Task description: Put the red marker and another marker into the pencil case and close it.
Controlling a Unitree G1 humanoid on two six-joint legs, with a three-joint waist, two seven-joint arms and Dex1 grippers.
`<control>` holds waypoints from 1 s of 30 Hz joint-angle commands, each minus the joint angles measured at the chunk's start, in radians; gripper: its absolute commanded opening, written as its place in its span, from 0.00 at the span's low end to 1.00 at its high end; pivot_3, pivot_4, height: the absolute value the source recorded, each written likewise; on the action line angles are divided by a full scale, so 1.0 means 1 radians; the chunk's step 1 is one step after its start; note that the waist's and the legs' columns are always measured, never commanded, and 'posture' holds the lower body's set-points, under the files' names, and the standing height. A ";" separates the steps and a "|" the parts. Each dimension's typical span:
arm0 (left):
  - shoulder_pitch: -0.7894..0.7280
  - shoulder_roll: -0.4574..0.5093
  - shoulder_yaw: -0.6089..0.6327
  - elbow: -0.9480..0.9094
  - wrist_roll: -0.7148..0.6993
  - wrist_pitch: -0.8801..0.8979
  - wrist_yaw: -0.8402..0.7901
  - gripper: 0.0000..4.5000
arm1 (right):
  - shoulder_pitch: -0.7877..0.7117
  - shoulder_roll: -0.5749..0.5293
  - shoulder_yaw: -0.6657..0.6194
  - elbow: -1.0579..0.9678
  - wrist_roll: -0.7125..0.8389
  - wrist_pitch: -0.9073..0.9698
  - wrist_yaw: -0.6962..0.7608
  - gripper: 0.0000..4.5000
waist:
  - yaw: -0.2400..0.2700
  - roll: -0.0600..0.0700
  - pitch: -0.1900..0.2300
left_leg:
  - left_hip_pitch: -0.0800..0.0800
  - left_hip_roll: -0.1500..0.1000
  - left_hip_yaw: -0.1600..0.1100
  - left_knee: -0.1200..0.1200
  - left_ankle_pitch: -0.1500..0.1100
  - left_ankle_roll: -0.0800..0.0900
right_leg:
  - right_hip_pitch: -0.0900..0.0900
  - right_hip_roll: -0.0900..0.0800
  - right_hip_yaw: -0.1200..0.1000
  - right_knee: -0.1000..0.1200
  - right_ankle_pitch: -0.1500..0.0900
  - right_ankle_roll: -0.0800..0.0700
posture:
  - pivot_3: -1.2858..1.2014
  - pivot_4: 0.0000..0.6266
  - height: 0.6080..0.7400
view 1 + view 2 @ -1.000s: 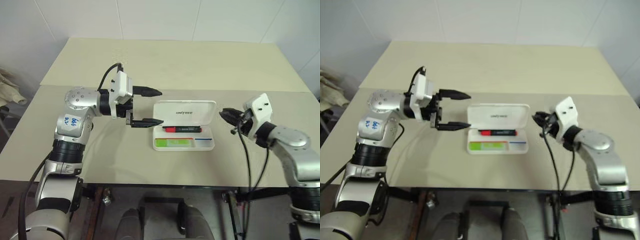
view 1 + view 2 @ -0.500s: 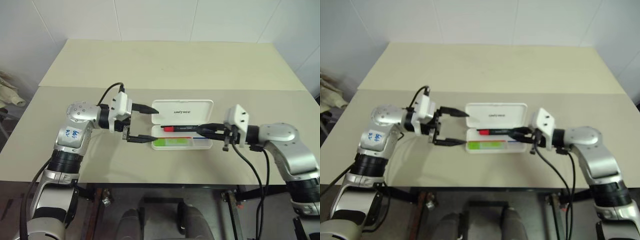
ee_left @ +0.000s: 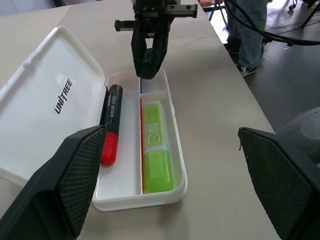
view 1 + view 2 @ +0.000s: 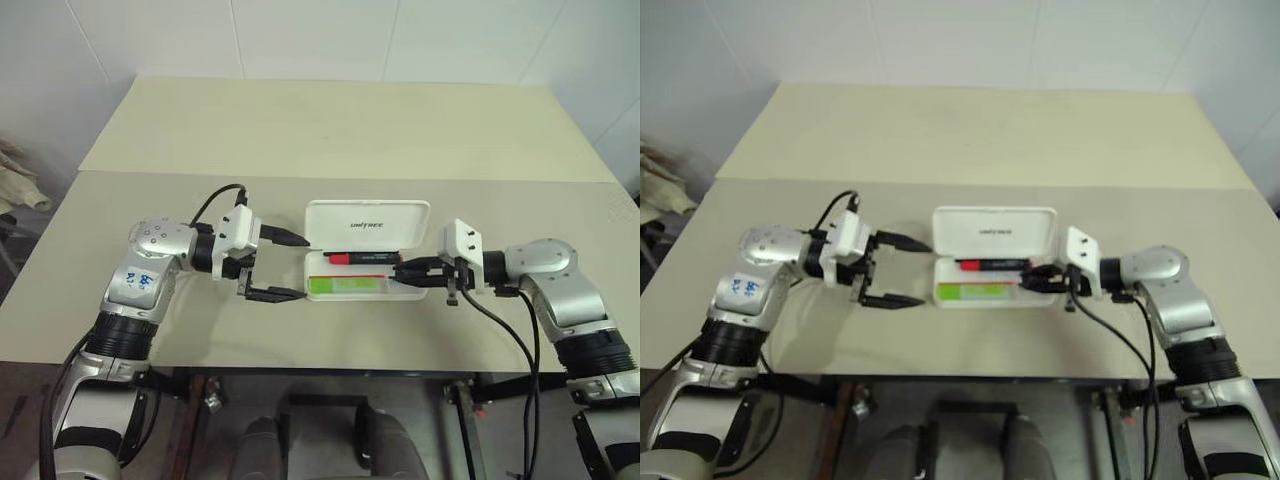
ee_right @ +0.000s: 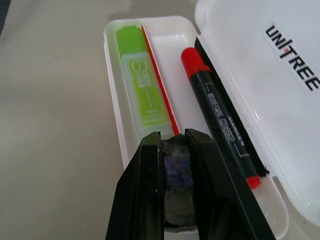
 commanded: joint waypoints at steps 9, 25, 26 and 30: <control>-0.001 0.015 0.018 -0.031 -0.005 -0.009 0.028 1.00 | -0.037 0.030 0.004 0.078 -0.027 -0.057 0.036 0.37 | -0.001 0.000 0.000 | 0.001 0.000 0.000 0.001 0.000 -0.001 | 0.000 0.000 0.000 0.001 0.000 0.000 | 0.52 0.24 1.00; -0.020 0.007 0.022 -0.008 -0.013 0.002 0.041 1.00 | 0.021 -0.018 -0.095 -0.077 0.025 0.001 -0.011 0.99 | 0.001 0.000 0.000 | 0.000 0.000 0.000 0.000 0.000 -0.001 | 0.000 0.000 0.000 0.002 0.000 0.000 | 0.52 0.24 1.00; -0.020 0.007 0.024 -0.001 -0.013 -0.002 0.039 1.00 | 0.035 -0.033 -0.109 -0.106 0.040 0.024 -0.011 0.99 | 0.001 0.000 0.000 | 0.000 0.000 0.000 0.000 0.000 -0.001 | 0.000 0.000 0.000 0.001 0.000 0.000 | 0.52 0.24 1.00; -0.019 0.005 0.035 0.053 -0.006 -0.030 0.044 1.00 | 0.075 -0.066 -0.175 -0.182 0.086 0.045 -0.026 0.99 | 0.003 0.000 0.000 | 0.000 0.000 0.000 0.001 0.000 -0.001 | 0.000 0.000 0.000 0.000 0.000 0.000 | 0.52 0.24 1.00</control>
